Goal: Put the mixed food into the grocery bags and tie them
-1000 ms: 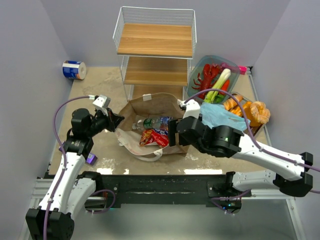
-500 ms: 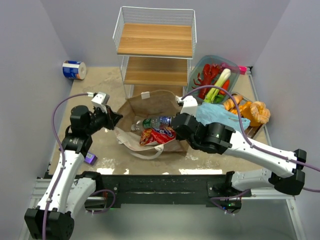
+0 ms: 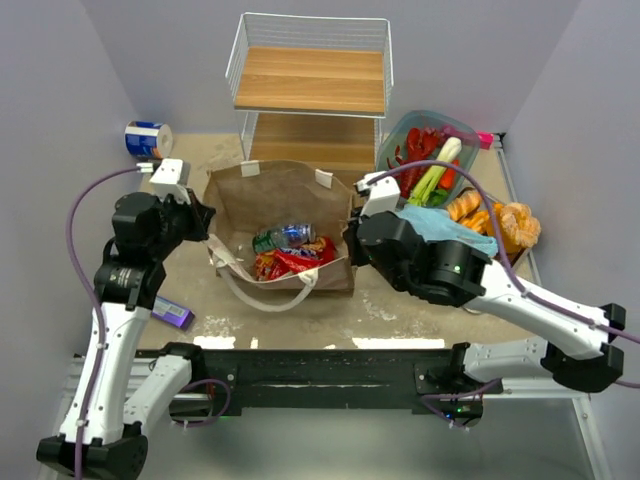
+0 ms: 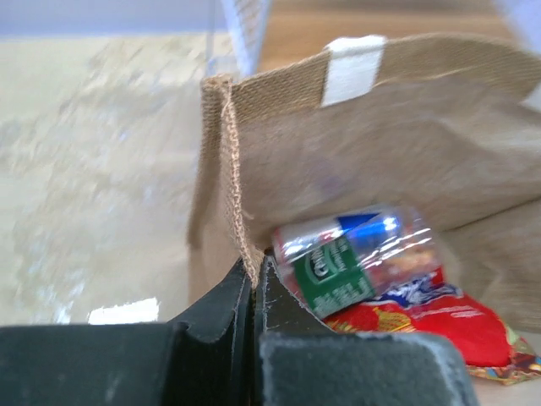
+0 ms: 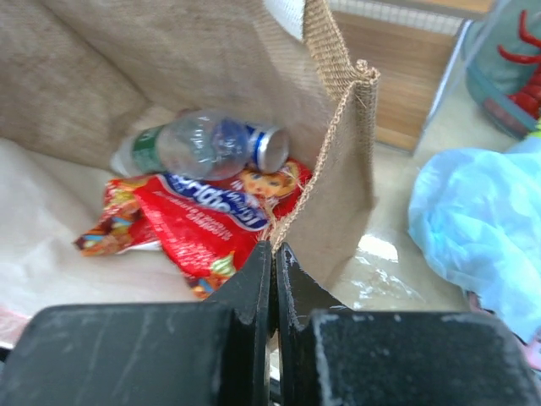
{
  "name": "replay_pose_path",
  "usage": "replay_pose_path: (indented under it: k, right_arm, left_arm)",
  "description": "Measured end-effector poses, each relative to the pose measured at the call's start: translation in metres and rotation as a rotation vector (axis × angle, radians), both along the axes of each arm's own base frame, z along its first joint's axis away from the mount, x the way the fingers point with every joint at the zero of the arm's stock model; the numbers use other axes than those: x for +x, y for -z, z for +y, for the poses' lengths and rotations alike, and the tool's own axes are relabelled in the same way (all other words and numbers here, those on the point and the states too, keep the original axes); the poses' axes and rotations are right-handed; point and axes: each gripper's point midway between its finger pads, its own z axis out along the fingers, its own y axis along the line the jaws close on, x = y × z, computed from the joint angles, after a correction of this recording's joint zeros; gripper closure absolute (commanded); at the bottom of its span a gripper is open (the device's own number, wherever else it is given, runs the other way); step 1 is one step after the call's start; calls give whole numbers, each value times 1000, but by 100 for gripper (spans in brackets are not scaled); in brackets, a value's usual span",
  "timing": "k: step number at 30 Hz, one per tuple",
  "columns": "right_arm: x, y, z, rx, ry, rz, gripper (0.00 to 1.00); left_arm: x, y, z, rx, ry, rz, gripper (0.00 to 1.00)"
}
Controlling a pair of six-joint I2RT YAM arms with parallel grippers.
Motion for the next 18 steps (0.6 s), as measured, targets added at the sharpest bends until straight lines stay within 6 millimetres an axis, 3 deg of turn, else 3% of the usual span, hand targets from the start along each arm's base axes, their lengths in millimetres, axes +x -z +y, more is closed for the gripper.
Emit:
replay_pose_path:
  k: [3, 4, 6, 10, 18]
  right_arm:
    - [6, 22, 19, -50, -22, 18, 100]
    - [10, 33, 27, -78, -26, 27, 100]
    - [17, 57, 44, -138, -38, 51, 100]
    - [26, 75, 75, -144, -70, 54, 100]
    - [30, 69, 126, -44, -173, 55, 100]
  left_arm:
    - [8, 43, 16, 46, -89, 105, 100]
    - [11, 69, 25, 79, -135, 177, 100]
    - [16, 94, 36, 118, -194, 243, 100]
    - [26, 92, 54, 161, -289, 222, 100]
    - [55, 76, 115, 315, -510, 261, 100]
